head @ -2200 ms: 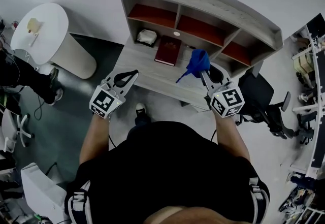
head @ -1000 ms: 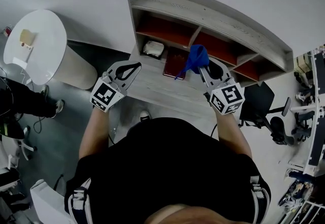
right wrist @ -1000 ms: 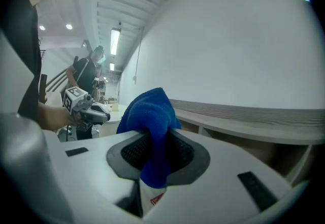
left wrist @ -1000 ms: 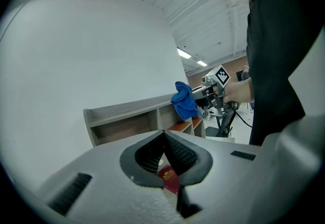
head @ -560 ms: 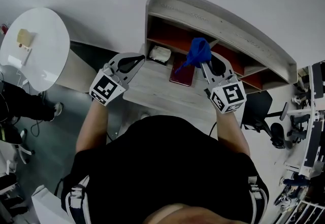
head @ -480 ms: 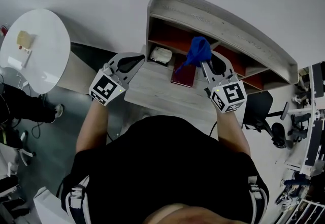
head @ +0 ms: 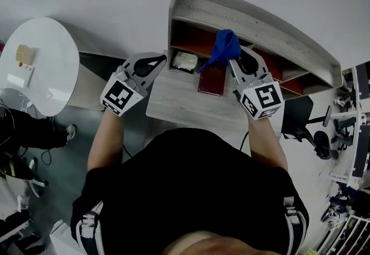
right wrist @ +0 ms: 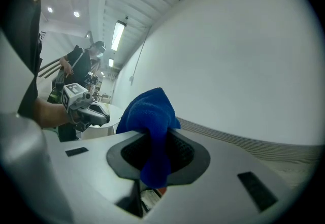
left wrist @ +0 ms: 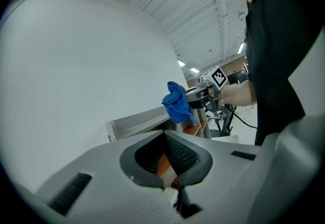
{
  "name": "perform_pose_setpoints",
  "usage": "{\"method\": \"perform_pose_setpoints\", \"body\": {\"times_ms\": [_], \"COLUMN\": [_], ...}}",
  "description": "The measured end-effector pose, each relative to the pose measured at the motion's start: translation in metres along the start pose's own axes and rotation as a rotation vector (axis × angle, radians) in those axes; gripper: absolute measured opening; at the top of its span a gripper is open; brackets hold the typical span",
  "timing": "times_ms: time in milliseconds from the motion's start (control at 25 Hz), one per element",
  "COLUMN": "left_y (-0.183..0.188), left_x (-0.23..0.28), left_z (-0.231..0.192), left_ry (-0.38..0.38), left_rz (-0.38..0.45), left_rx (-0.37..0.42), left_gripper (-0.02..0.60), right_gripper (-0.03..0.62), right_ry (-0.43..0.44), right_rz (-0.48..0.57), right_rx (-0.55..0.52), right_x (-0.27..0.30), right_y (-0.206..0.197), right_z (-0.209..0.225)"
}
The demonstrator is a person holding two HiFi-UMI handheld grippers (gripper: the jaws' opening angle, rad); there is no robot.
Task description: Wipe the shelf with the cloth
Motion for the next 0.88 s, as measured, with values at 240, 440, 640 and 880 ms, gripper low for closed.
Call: {"method": "perform_pose_setpoints", "body": {"times_ms": [240,440,640,880], "left_y": [0.011,0.013,0.014,0.015], "left_x": [0.008,0.014,0.013,0.003], "left_z": [0.008,0.011,0.015,0.019], "left_ry": [-0.005,0.014,0.041,0.092], "left_rz": [-0.007,-0.018,-0.025,-0.040], "left_rx": [-0.026,0.000,0.005,0.009], "left_gripper": [0.014,0.014,0.014,0.014], "right_gripper": [0.074,0.075,0.075,0.075], "right_ry": [-0.009,0.014,0.044,0.080], "right_rz": [0.008,0.012,0.025,0.045], "right_rx": [0.004,-0.008,-0.041,-0.128], "right_x": [-0.010,-0.015,-0.012,0.011], "right_y": [0.002,0.000,0.009,0.032], "right_z": [0.008,0.016,0.023,0.036]}}
Point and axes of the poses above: the fingertips, and each gripper's own axes: x forward along the fingers, z to its right, y out of its top, the point moved 1 cm from there along -x, backward along the fingers, and after that the axes turned 2 degrees about -y, right-handed, at the moved point
